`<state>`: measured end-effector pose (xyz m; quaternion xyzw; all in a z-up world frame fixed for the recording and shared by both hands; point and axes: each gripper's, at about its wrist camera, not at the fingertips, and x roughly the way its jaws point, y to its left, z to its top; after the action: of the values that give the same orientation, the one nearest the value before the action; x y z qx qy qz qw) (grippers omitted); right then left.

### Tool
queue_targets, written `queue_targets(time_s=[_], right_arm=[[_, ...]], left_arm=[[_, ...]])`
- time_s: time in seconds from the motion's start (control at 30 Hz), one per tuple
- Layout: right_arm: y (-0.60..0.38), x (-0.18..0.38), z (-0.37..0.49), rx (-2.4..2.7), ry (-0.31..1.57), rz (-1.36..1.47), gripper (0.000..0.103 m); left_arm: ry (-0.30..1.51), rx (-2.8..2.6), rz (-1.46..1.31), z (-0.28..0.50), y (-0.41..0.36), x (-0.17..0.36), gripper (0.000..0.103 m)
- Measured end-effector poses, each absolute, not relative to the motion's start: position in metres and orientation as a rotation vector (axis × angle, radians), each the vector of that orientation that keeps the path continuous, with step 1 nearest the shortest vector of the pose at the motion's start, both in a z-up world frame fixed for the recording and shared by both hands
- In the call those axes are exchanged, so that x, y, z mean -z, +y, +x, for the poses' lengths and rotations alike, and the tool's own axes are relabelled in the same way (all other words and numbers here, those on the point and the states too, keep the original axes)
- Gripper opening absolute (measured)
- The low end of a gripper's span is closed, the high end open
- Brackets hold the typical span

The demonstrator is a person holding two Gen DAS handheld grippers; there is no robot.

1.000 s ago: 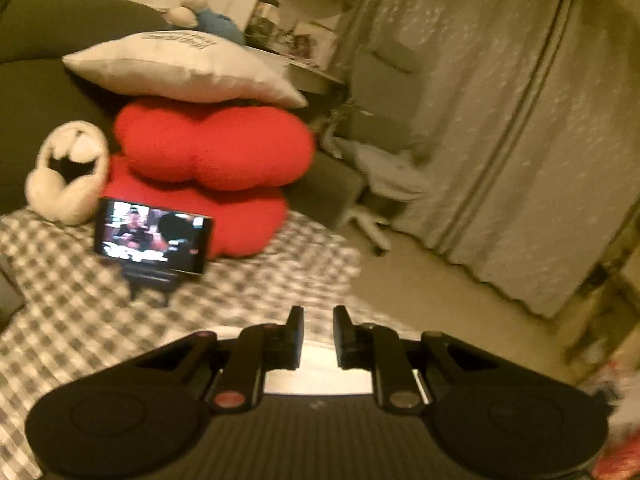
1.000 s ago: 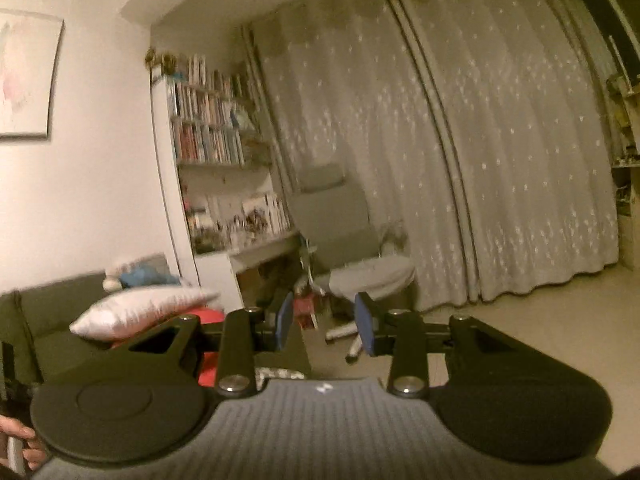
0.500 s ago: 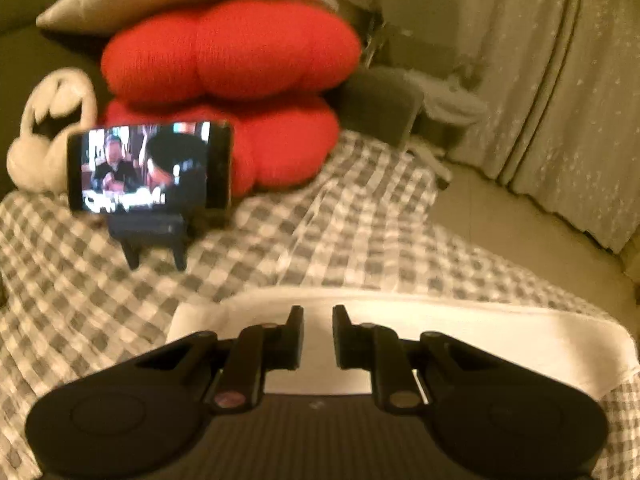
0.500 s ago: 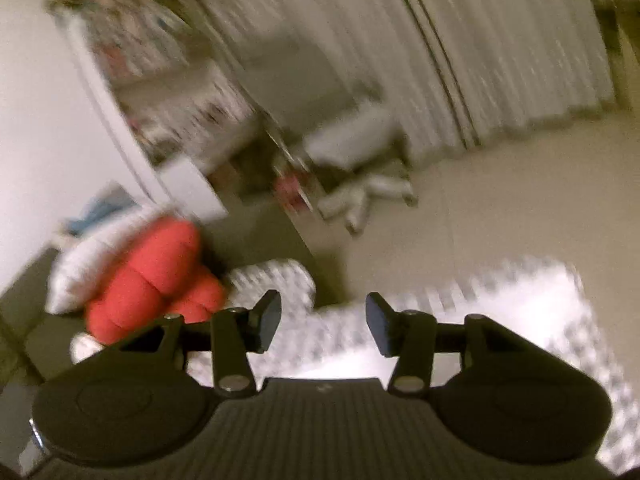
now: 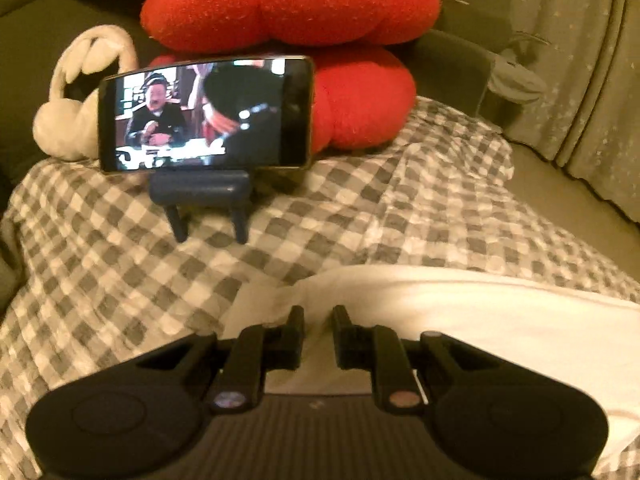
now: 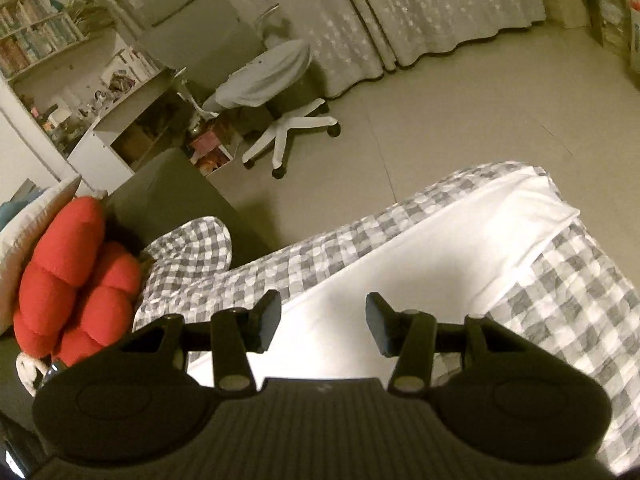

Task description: Fold clothes

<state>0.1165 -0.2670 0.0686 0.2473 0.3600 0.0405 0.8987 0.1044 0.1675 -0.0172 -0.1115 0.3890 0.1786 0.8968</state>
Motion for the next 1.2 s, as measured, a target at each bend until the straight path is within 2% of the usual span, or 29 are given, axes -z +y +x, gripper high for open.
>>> queue_targets(time_s=[0.2,0.33,0.57,0.8,1.2], right_arm=[[-0.234,-0.069,0.133,-0.055,0.771,0.429,0.053],[-0.208,-0.041,0.139,-0.1,0.793,0.295,0.057],[-0.208,0.002,0.155,-0.06,0.879,0.212,0.057],[-0.207,0.007,0.146,-0.049,0.841,0.064,0.058],[-0.241,0.009,0.149,0.07,0.812,0.156,0.062]], left_arm=[[0.8,-0.396,-0.064,0.107,0.14,0.025,0.015],[0.789,-0.408,0.069,0.11,0.126,0.028,0.015],[0.788,-0.402,0.02,0.111,0.135,0.027,0.015],[0.78,-0.401,0.046,0.111,0.133,0.031,0.019],[0.777,-0.412,0.02,0.111,0.138,0.028,0.025]])
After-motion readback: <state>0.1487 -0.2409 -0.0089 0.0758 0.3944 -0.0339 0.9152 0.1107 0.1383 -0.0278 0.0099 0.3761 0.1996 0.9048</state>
